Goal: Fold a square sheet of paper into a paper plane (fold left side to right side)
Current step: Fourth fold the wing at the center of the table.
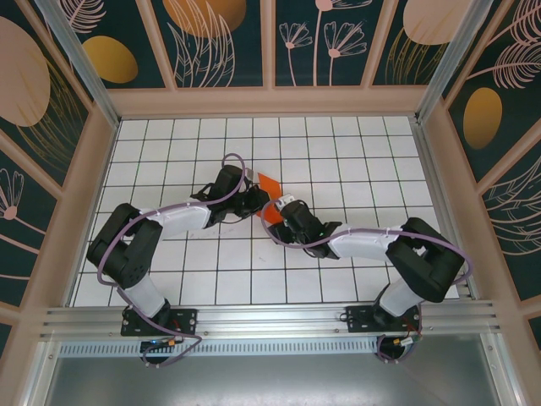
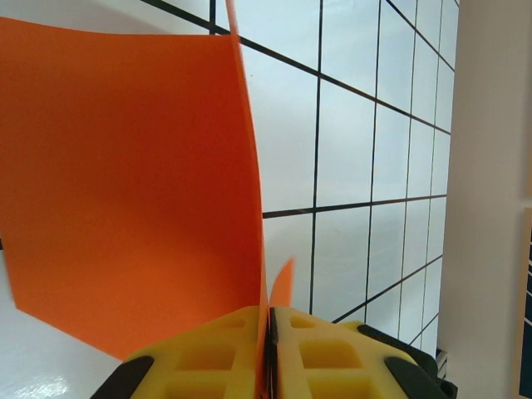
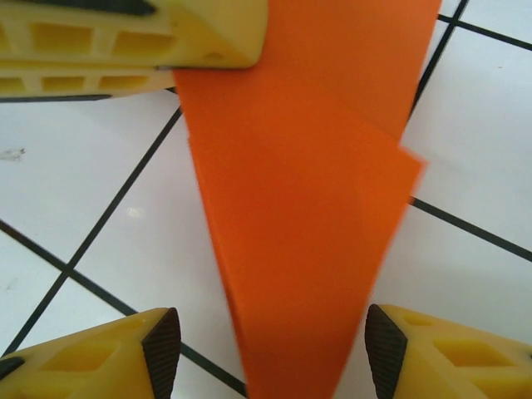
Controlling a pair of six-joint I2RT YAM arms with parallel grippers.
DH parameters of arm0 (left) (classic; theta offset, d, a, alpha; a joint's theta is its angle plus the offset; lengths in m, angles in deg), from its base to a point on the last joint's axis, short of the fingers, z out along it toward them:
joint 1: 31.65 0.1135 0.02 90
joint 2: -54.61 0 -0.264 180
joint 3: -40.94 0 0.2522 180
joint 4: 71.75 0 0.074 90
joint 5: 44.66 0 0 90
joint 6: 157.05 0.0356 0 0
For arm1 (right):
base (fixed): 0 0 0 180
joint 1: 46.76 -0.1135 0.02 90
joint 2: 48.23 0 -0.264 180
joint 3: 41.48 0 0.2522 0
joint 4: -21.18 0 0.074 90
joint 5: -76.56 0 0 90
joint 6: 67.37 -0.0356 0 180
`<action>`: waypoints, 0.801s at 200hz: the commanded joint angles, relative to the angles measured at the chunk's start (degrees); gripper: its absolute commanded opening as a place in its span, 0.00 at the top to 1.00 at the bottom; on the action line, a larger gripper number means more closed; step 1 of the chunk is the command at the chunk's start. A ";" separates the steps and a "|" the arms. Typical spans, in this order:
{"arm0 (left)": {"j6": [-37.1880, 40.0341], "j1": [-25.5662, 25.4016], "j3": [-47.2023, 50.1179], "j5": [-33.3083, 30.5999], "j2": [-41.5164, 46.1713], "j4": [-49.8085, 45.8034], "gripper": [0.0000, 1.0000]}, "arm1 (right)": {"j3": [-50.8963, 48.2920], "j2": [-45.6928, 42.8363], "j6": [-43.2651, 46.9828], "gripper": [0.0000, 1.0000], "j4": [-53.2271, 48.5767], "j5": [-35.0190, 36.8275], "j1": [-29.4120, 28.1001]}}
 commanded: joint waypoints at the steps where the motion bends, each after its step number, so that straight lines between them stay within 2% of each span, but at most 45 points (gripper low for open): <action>1: -0.08 0.12 0.08 -0.01 -0.41 0.89 0.87 | 1.25 -0.88 1.13 0.31 -1.99 3.10 -0.45; 16: 0.08 0.13 0.00 -0.03 -0.40 0.88 0.87 | 1.14 -1.88 1.33 0.27 -2.77 3.32 -0.45; 58: -0.01 0.06 -0.04 0.17 -0.43 1.00 0.87 | 1.22 -4.60 1.95 0.27 -2.15 0.51 -0.61; 127: -0.01 0.07 0.06 0.21 -0.16 1.02 0.87 | 3.63 -0.94 2.71 0.27 0.99 -0.13 -1.58; 160: -0.01 0.14 0.07 0.48 -0.33 1.01 0.86 | 3.92 0.40 2.69 0.32 1.31 0.73 -1.57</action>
